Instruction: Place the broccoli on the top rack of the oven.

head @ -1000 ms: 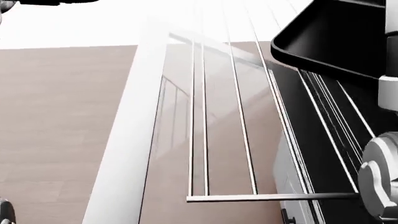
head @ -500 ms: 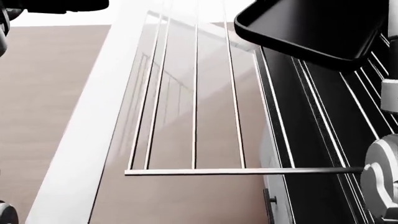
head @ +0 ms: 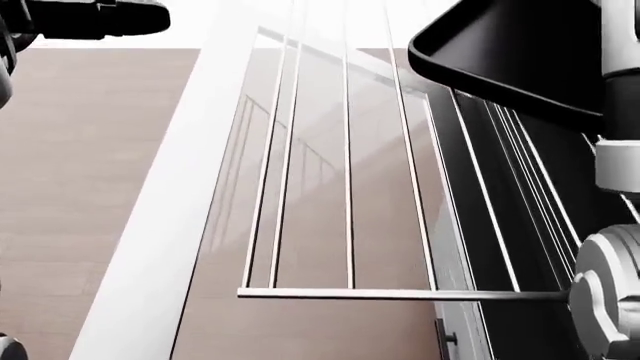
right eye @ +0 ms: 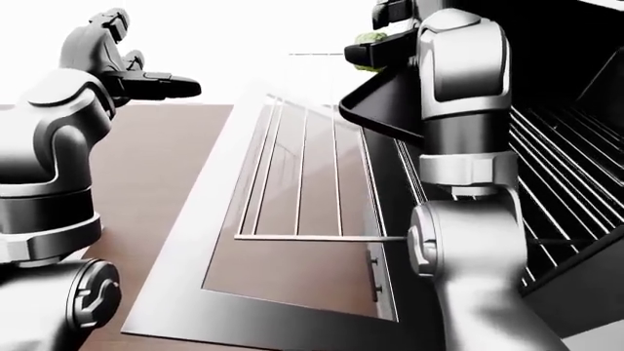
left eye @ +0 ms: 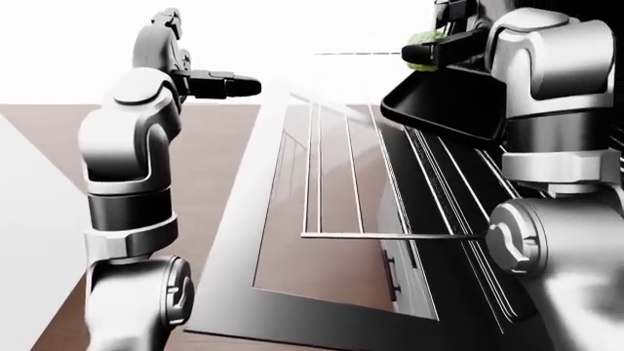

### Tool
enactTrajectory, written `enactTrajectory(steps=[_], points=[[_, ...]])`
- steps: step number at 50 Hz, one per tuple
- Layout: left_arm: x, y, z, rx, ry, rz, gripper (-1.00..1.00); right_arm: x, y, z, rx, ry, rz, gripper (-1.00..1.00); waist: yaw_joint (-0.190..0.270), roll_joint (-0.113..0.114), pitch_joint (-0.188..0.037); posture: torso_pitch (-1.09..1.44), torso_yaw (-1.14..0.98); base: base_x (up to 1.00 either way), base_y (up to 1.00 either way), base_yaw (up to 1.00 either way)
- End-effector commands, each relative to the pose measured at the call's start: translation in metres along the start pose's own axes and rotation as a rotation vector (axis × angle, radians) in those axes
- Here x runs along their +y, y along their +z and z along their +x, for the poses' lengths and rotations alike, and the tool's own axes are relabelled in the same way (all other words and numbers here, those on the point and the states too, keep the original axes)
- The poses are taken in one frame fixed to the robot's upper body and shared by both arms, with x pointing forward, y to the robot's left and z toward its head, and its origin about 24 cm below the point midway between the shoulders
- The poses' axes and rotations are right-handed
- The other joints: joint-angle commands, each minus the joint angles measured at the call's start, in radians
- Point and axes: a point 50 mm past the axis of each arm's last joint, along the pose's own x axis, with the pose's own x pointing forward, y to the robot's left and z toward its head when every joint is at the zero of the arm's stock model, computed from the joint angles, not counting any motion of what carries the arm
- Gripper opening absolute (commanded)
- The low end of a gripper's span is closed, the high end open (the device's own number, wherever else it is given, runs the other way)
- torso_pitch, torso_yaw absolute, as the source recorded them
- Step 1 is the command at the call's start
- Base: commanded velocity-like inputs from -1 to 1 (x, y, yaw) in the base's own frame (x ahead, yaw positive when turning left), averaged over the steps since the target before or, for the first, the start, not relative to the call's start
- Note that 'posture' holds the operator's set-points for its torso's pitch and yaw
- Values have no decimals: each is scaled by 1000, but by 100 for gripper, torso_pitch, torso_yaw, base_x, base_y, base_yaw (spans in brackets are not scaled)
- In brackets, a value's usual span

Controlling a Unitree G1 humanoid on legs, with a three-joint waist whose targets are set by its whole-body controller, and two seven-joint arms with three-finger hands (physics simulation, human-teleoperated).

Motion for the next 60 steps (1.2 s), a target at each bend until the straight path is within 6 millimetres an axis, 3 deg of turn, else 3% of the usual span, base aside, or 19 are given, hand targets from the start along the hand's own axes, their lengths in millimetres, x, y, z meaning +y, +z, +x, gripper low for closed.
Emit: enactTrajectory(steps=[1, 5, 7, 8, 9, 10, 12, 17, 21, 23, 24, 33, 53, 60], points=[[0, 29, -6, -128, 0, -4, 100, -12, 30, -14, -139, -44, 4, -100, -11, 18, -42, 0, 0, 0, -11, 0], [0, 28, -6, -128, 0, -5, 100, -12, 30, -13, -139, -44, 5, -100, -12, -3, -39, 0, 0, 0, -13, 0], [0, 29, -6, -128, 0, -4, 100, -12, 32, -14, -140, -45, 5, -100, -9, -29, -32, 0, 0, 0, -15, 0], [0, 30, -7, -130, 0, -5, 100, -12, 32, -15, -141, -43, 5, -100, -7, -54, -36, 0, 0, 0, -16, 0], [0, 30, -7, -130, 0, -6, 100, -12, 32, -15, -141, -43, 5, -100, 2, -62, -50, 0, 0, 0, -16, 0], [0, 30, -7, -130, 1, -6, 100, -12, 33, -15, -143, -43, 6, -100, -5, -45, -16, 0, 0, 0, 0, 0], [0, 29, -7, -129, -1, -5, 100, -12, 32, -14, -143, -43, 6, -100, -2, -63, -3, 0, 0, 0, 0, 0], [0, 28, -5, -129, 1, -5, 100, -12, 30, -13, -140, -46, 5, -100, 0, -40, 26, 0, 0, 0, 0, 0], [1, 26, -5, -126, 1, -6, 100, -13, 30, -12, -139, -50, 2, -100, -10, -9, 21, 0, 0, 0, 0, 0], [1, 25, -4, -125, 2, -6, 100, -13, 30, -11, -140, -51, 1, -100, -20, 28, 3, 0, 0, 0, 0, 0], [2, 26, -4, -125, 3, -7, 100, -13, 30, -12, -139, -51, 0, -100, -20, 9, 11, 0, 0, 0, 0, 0], [2, 22, -3, -122, 3, -10, 100, -12, 29, -10, -138, -54, -15, -100, -11, -13, -7, 0, 0, 0, 0, 0], [3, 18, -1, -118, 4, -16, 100, -28, 32, -3, -127, -117, -123, -100, -9, -13, -9, 0, 0, 0, 0, 0], [4, 19, -2, -118, 7, -16, 100, -36, 23, 1, -96, -154, -194, -100, -9, -15, -7, 0, 0, 0, 0, 0]])
